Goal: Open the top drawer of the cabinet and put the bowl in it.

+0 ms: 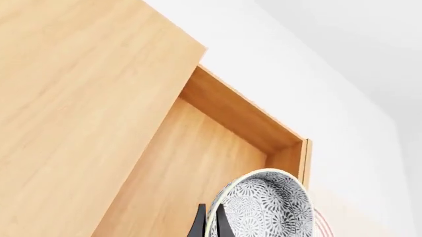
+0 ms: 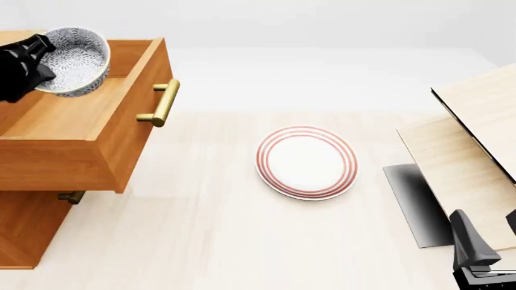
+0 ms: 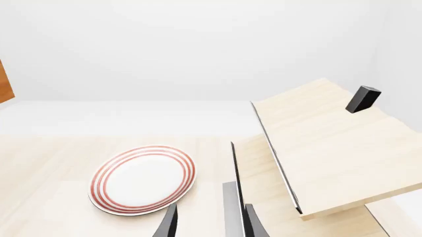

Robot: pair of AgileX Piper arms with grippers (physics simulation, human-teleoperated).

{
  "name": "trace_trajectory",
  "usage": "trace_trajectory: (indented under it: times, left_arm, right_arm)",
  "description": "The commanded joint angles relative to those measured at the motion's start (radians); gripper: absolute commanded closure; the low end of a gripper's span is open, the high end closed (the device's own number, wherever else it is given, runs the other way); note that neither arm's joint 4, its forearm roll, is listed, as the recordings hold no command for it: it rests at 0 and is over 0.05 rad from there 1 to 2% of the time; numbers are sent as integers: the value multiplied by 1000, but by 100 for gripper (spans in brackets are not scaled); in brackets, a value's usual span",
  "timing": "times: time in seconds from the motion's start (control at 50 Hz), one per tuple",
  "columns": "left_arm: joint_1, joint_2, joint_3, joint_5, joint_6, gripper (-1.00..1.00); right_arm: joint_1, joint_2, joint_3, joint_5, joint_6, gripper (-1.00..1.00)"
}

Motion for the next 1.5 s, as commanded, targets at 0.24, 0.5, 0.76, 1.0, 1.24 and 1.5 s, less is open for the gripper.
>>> trace_trajectory:
  times: [0.24, 0.5, 0.76, 1.0, 1.24, 1.5]
  left_arm:
    - [18, 47, 34, -52, 10, 100]
    - [23, 74, 50, -76, 10, 100]
    - [34, 102, 34, -78, 17, 100]
    - [35, 131, 32, -94, 21, 100]
    - [35, 153, 35, -106, 24, 100]
    - [43, 157, 26, -101, 34, 100]
  right_arm:
    - [-1, -3, 1, 1, 1, -100]
    - [0, -3, 0, 1, 0, -100]
    - [0, -3, 1, 1, 1, -100]
    - [0, -4, 0, 1, 0, -100]
    - [0, -3, 1, 1, 1, -100]
    - [0, -3, 0, 1, 0, -100]
